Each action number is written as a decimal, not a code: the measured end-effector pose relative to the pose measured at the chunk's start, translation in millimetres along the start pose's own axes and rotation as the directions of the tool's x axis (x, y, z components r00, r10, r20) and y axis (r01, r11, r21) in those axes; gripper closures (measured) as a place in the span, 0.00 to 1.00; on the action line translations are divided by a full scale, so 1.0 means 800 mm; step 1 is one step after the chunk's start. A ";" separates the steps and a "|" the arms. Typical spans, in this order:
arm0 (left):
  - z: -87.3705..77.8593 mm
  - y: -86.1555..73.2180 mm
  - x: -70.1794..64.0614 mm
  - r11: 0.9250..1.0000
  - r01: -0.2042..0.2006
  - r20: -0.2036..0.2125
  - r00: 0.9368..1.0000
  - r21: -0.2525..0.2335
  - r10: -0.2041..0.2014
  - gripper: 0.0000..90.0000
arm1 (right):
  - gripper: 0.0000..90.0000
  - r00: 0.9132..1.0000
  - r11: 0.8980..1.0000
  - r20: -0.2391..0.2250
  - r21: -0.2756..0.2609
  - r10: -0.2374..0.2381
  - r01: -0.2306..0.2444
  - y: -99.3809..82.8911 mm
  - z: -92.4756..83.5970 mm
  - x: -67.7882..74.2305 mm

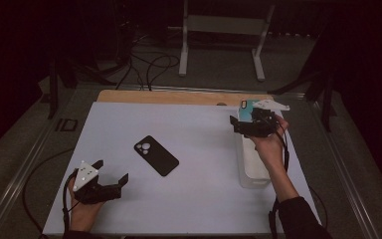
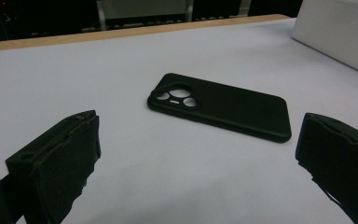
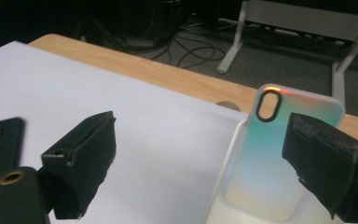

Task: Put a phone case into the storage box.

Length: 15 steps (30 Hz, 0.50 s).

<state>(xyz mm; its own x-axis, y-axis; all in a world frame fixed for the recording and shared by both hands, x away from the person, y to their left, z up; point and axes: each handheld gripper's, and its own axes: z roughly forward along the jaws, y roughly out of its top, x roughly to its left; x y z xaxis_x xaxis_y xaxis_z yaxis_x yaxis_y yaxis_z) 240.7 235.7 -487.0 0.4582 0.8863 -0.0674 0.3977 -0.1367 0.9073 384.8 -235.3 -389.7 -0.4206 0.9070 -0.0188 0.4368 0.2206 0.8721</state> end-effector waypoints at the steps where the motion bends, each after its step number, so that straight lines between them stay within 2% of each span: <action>1: 0.002 0.001 -0.001 1.000 0.000 0.002 1.000 -0.002 0.000 0.00 | 0.11 1.000 1.000 -0.008 -0.002 -0.005 0.005 -0.002 -0.003 0.003; 6: 0.008 0.001 -0.003 1.000 -0.013 0.013 1.000 0.013 0.013 0.00 | 0.11 0.999 1.000 -0.039 -0.010 -0.020 0.020 -0.009 -0.017 0.013; 15: 0.004 0.001 -0.002 1.000 -0.010 0.006 1.000 0.006 0.010 0.00 | 0.11 0.996 1.000 -0.085 -0.015 -0.027 0.025 -0.025 -0.032 0.026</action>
<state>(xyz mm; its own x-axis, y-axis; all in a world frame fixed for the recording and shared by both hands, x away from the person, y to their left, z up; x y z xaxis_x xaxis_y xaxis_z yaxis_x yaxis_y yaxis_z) 242.9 232.5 -487.4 0.4672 0.8821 -0.0607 0.3979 -0.1485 0.9053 346.7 -230.2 -394.6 -0.4981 0.8671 -0.0004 0.4138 0.2381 0.8787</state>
